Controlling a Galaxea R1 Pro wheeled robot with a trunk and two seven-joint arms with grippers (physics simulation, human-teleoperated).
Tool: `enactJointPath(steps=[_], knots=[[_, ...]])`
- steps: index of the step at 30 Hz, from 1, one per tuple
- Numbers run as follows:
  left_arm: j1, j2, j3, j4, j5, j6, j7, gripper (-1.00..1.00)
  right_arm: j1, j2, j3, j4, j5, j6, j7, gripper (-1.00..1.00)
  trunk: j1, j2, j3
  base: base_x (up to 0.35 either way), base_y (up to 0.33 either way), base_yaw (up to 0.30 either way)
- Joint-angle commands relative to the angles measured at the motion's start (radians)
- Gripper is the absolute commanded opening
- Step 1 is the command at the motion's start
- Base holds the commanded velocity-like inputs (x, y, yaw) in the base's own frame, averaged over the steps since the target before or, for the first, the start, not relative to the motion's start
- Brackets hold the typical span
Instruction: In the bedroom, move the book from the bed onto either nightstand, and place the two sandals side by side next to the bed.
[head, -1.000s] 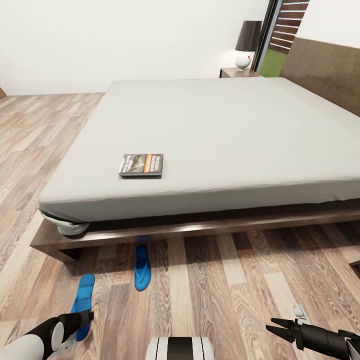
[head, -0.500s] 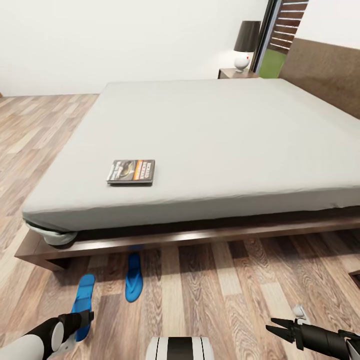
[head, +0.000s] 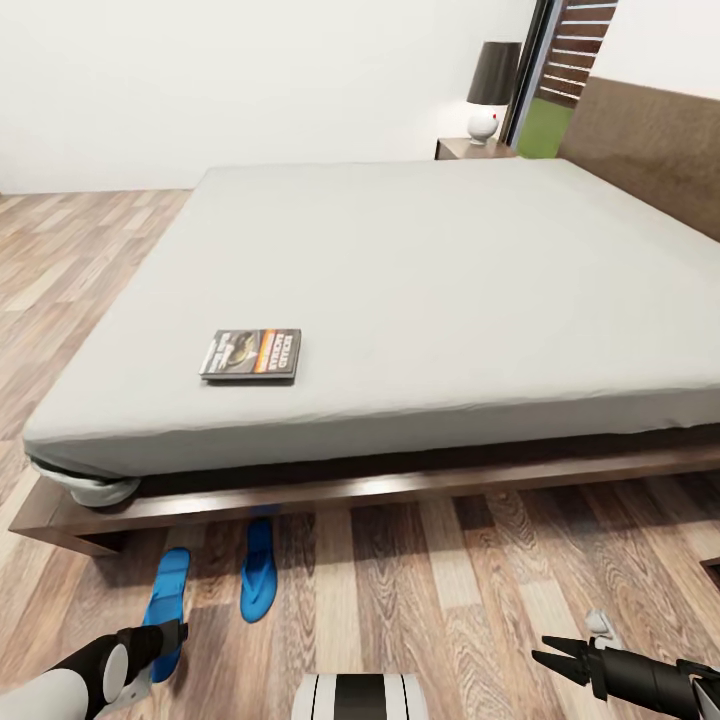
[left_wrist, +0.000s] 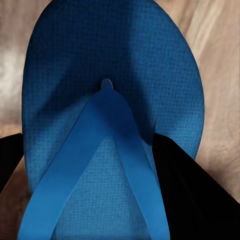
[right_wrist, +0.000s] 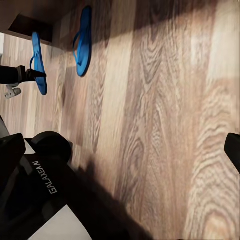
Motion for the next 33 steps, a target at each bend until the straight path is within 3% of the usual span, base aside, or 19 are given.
enactJointPath(steps=[1, 33], knots=[[0.000, 0.000, 0.001, -0.003, -0.008, -0.007, -0.003, -1.00, 0.000, 0.000, -0.002, 0.000, -0.001, 0.010, 0.004, 1.00, 0.000, 0.000, -0.001, 0.050, -0.021, 0.000], [0.000, 0.000, 0.001, -0.003, -0.008, -0.006, 0.001, -1.00, 0.000, 0.001, -0.003, 0.000, -0.001, 0.010, 0.004, 1.00, 0.000, 0.000, -0.001, 0.004, -0.002, 0.000]])
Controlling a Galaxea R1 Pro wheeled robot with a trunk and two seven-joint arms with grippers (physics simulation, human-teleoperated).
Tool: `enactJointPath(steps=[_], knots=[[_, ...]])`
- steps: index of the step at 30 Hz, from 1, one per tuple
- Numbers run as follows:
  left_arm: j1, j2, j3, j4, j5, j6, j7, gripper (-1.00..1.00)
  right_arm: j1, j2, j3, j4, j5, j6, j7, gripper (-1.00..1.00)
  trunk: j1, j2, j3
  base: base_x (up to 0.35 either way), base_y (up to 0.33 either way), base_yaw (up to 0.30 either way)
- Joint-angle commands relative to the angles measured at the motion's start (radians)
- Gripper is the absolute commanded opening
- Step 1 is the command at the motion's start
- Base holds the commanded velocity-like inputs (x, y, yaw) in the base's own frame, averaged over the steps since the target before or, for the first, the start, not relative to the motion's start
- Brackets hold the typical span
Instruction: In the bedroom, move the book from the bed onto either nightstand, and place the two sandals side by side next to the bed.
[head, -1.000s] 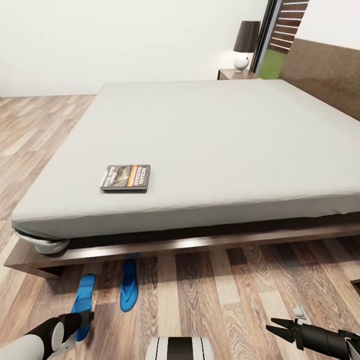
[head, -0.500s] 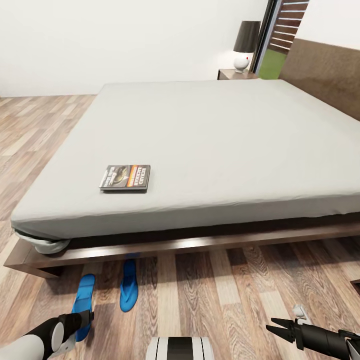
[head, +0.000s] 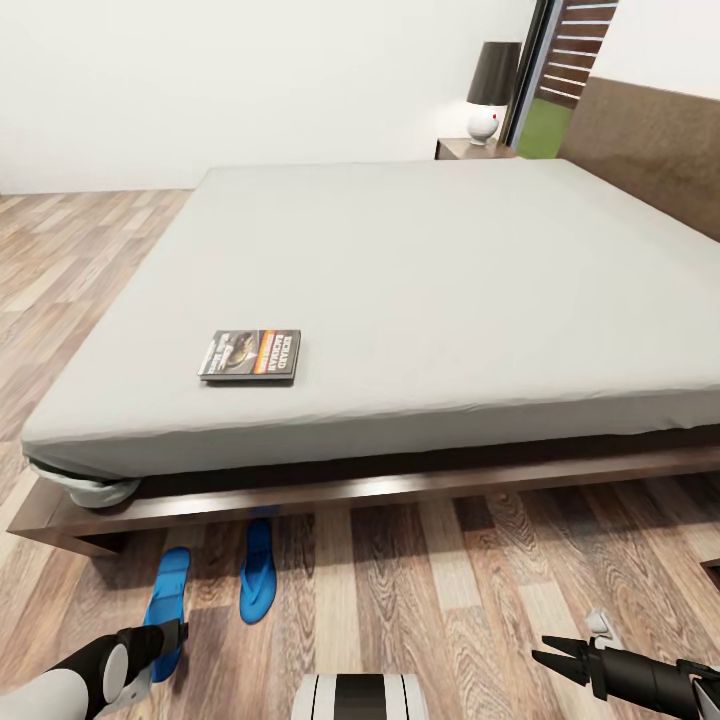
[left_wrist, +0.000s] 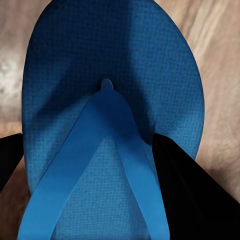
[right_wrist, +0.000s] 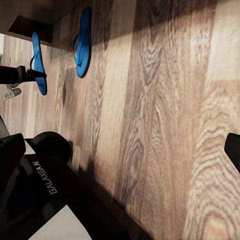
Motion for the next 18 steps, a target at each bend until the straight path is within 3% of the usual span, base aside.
enactJointPath(steps=[1, 4, 12, 18], knots=[[0.000, 0.000, 0.001, -0.003, -0.008, -0.007, -0.003, -1.00, 0.000, 0.000, -0.002, 0.000, -0.001, 0.010, 0.004, 1.00, 0.000, 0.000, -0.001, 0.000, 0.000, 0.000], [0.001, 0.000, 0.001, -0.004, -0.008, -0.007, -0.004, -1.00, 0.000, 0.000, -0.002, 0.000, -0.001, 0.010, 0.004, 1.00, 0.001, -0.001, -0.012, 0.000, 0.000, 0.000], [0.001, 0.000, 0.001, -0.004, -0.008, -0.007, -0.004, -1.00, 0.000, 0.001, -0.002, 0.000, -0.001, 0.010, 0.004, 1.00, 0.001, -0.001, -0.012, 0.000, 0.000, 0.000], [0.001, 0.000, 0.001, -0.004, -0.008, -0.006, -0.005, -1.00, 0.000, 0.000, -0.002, 0.000, -0.001, 0.010, 0.004, 1.00, 0.004, -0.002, -0.035, 0.000, 0.000, 0.000]])
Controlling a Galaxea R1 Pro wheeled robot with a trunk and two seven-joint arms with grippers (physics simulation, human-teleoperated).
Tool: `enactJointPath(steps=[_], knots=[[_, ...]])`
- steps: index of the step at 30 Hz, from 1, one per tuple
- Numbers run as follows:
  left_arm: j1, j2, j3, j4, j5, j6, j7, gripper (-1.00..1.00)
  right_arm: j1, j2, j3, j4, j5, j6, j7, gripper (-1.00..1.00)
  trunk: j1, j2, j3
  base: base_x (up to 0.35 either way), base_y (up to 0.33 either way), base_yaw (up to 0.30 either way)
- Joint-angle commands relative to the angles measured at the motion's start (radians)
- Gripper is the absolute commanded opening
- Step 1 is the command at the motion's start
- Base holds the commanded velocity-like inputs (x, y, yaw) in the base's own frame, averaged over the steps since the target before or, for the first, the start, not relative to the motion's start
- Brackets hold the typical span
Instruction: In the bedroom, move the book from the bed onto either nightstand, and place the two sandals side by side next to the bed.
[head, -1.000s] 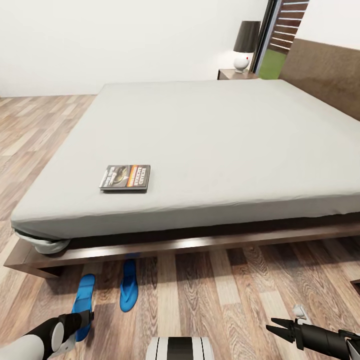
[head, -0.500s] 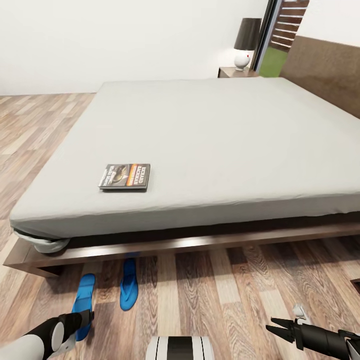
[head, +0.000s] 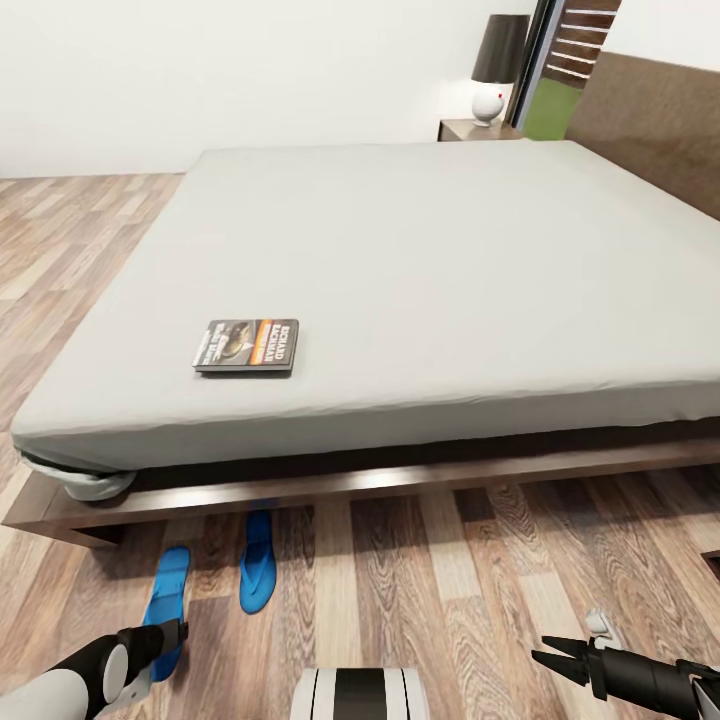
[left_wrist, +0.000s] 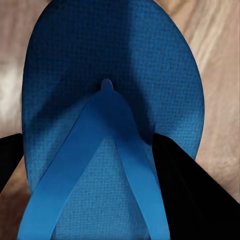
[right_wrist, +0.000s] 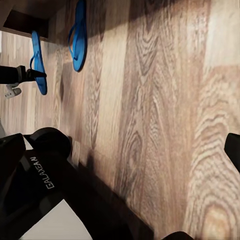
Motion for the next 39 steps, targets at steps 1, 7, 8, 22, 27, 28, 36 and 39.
enactJointPath(steps=[1, 7, 8, 22, 27, 28, 36, 39], knots=[[0.000, 0.000, 0.001, -0.003, -0.008, -0.005, -0.003, -1.00, 0.000, 0.000, -0.002, 0.000, -0.001, 0.010, 0.004, 1.00, 0.000, 0.000, -0.001, 0.000, 0.000, 0.000], [0.000, 0.001, 0.000, -0.001, -0.008, 0.057, -0.005, -1.00, 0.000, 0.000, 0.000, 0.000, 0.000, 0.009, 0.010, 1.00, 0.000, 0.000, -0.001, 0.000, 0.000, 0.000], [0.000, 0.001, 0.000, -0.001, -0.008, 0.070, -0.005, -1.00, 0.000, 0.000, 0.002, -0.001, -0.001, 0.009, 0.015, 1.00, 0.000, 0.000, -0.001, 0.000, 0.000, 0.000], [0.000, 0.000, -0.003, -0.001, -0.008, 0.093, -0.011, -1.00, 0.001, -0.002, 0.003, -0.088, -0.007, 0.049, 0.156, 1.00, 0.000, 0.000, -0.001, 0.000, 0.000, 0.000], [0.000, 0.000, -0.003, 0.000, -0.008, 0.093, -0.011, -1.00, 0.001, 0.011, 0.006, -0.184, -0.008, 0.134, 0.156, 1.00, 0.000, 0.000, -0.001, 0.000, 0.000, 0.000], [0.000, 0.000, -0.003, 0.000, -0.008, 0.093, -0.011, -1.00, 0.001, 0.018, 0.007, -0.193, -0.006, 0.140, 0.156, 1.00, 0.000, 0.000, -0.001, 0.000, 0.000, 0.000], [0.000, -0.001, -0.003, 0.000, -0.008, 0.093, -0.011, -1.00, 0.001, 0.048, -0.002, -0.231, -0.007, 0.163, 0.156, 1.00, 0.000, 0.000, -0.001, 0.000, 0.000, 0.000], [0.000, -0.001, -0.003, -0.001, -0.008, 0.093, -0.011, -1.00, 0.001, 0.049, -0.002, -0.231, -0.006, 0.163, 0.156, 1.00, 0.000, 0.000, -0.001, 0.000, 0.000, 0.000]])
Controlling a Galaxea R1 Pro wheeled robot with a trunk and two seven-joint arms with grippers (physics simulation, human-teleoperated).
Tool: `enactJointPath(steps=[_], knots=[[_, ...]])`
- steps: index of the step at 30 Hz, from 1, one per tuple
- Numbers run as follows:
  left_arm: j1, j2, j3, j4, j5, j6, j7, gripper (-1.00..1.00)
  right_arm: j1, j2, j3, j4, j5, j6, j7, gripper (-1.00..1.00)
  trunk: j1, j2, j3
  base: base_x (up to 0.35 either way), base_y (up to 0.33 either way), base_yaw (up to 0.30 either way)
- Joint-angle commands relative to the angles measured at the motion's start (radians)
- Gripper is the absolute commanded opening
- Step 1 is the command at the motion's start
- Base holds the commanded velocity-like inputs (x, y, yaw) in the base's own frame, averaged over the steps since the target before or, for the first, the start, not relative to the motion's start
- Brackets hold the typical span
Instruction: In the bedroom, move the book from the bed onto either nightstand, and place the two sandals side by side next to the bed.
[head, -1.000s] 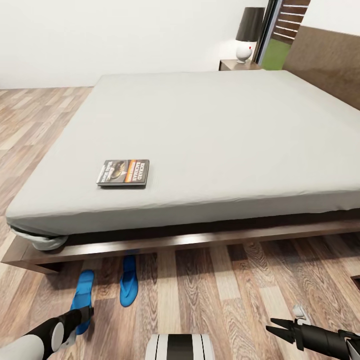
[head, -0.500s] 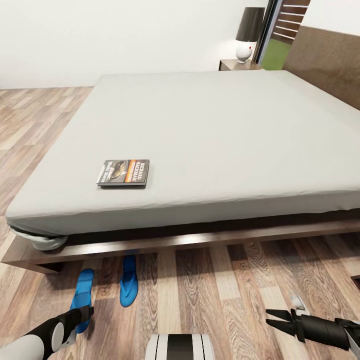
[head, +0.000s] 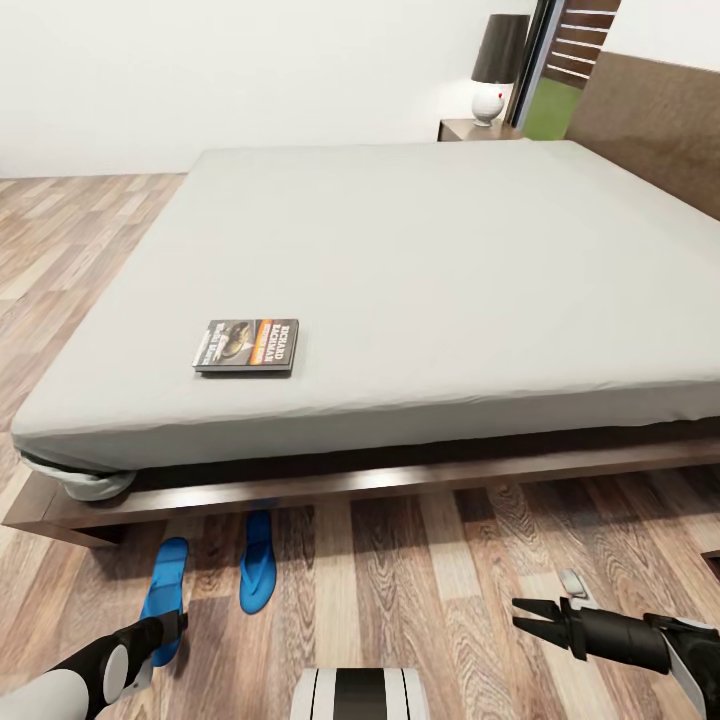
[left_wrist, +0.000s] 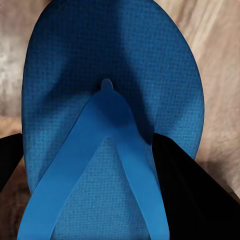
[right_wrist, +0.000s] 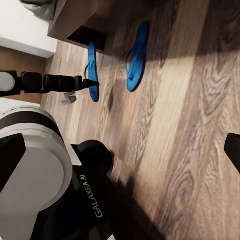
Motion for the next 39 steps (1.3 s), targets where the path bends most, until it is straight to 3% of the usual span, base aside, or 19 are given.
enactJointPath(steps=[1, 22, 31, 36, 39], knots=[[0.000, 0.000, 0.002, -0.003, -0.010, -0.008, -0.003, -1.00, 0.000, 0.000, -0.002, 0.000, -0.002, 0.010, 0.003, 1.00, 0.000, 0.000, -0.001, 0.000, 0.000, 0.000], [0.000, 0.000, 0.002, -0.004, -0.010, -0.006, -0.004, -1.00, 0.000, 0.005, 0.006, 0.001, 0.003, 0.006, 0.003, 1.00, 0.002, -0.001, -0.020, 0.000, 0.000, 0.000], [0.001, 0.001, 0.001, -0.003, -0.010, 0.031, -0.002, -1.00, 0.000, 0.005, 0.007, 0.001, 0.005, 0.005, 0.003, 1.00, 0.002, -0.001, -0.020, 0.000, 0.000, 0.000], [0.001, 0.001, 0.002, -0.003, -0.010, 0.043, -0.001, -1.00, 0.000, 0.005, 0.007, 0.001, 0.005, 0.005, 0.003, 1.00, 0.004, -0.003, -0.039, 0.000, 0.000, 0.000], [0.001, 0.001, 0.001, -0.003, -0.010, 0.056, -0.001, -1.00, 0.000, 0.005, 0.008, 0.001, 0.005, 0.005, 0.003, 1.00, 0.004, -0.003, -0.039, 0.000, 0.000, 0.000]])
